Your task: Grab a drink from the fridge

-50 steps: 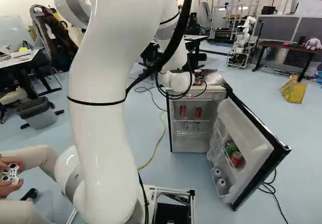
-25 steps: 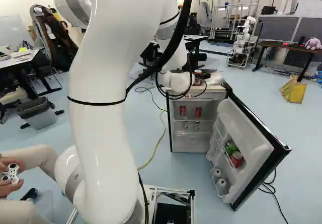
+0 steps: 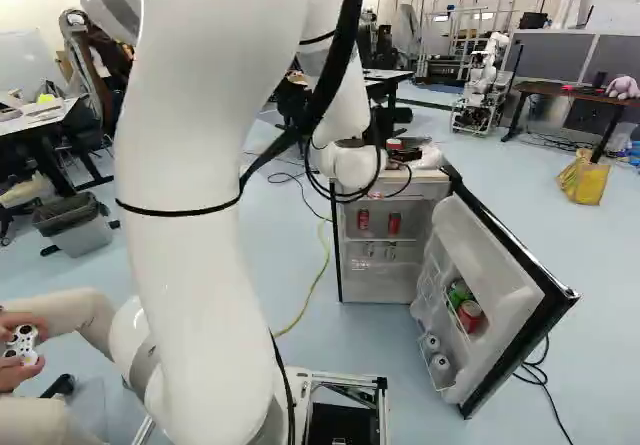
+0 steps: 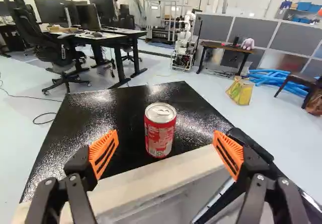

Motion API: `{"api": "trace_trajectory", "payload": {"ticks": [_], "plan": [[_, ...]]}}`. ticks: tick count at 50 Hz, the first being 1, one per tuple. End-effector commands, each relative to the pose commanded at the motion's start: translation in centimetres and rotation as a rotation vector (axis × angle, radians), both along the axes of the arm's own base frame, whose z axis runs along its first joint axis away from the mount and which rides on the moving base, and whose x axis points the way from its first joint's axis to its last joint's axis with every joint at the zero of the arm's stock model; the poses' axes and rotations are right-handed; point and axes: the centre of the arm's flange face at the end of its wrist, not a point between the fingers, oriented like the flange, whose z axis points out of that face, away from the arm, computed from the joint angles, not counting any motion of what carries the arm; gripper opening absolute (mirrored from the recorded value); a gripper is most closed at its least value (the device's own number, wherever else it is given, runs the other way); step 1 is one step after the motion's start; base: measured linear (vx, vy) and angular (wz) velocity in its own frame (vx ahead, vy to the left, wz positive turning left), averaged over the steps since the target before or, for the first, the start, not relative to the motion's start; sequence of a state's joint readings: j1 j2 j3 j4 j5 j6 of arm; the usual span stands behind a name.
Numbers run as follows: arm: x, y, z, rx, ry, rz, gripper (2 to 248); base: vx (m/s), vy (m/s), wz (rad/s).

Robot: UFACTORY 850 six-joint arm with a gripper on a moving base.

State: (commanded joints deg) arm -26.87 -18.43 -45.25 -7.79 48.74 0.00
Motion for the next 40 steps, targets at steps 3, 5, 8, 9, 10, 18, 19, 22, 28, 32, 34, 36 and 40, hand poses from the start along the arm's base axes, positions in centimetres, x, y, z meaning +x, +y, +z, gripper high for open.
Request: {"api": "trace_trajectory", "payload": {"ticks": [3, 5, 8, 9, 10, 18, 19, 22, 28, 32, 34, 36, 40], "plan": [[-0.6, 0.1, 0.0, 0.001, 0.002, -0.004, 247, 0.0, 0.0, 0.0], [-1.0, 0.1, 0.1, 0.001, 0.003, -0.006, 247, 0.0, 0.0, 0.0], [-1.6, 0.2, 0.4, 0.001, 0.001, -0.011, 247, 0.0, 0.0, 0.0], [-1.8, 0.2, 0.5, 0.0, 0.001, -0.013, 247, 0.0, 0.0, 0.0], [-2.0, 0.2, 0.6, 0.0, 0.0, -0.015, 247, 0.0, 0.0, 0.0], [-3.4, -0.2, 1.4, -0.006, -0.01, -0.035, 247, 0.0, 0.0, 0.0], [-3.6, -0.3, 1.6, -0.006, -0.012, -0.037, 247, 0.0, 0.0, 0.0], [-4.1, -0.6, 1.9, -0.009, -0.017, -0.047, 247, 0.0, 0.0, 0.0], [-4.8, -1.2, 2.6, -0.015, -0.027, -0.065, 247, 0.0, 0.0, 0.0], [-5.2, -1.7, 3.0, -0.019, -0.035, -0.078, 247, 0.0, 0.0, 0.0], [-5.3, -2.0, 3.2, -0.022, -0.039, -0.084, 247, 0.0, 0.0, 0.0], [-5.4, -2.3, 3.4, -0.024, -0.042, -0.09, 247, 0.0, 0.0, 0.0], [-5.5, -2.9, 3.8, -0.026, -0.043, -0.102, 247, 0.0, 0.0, 0.0]]}}
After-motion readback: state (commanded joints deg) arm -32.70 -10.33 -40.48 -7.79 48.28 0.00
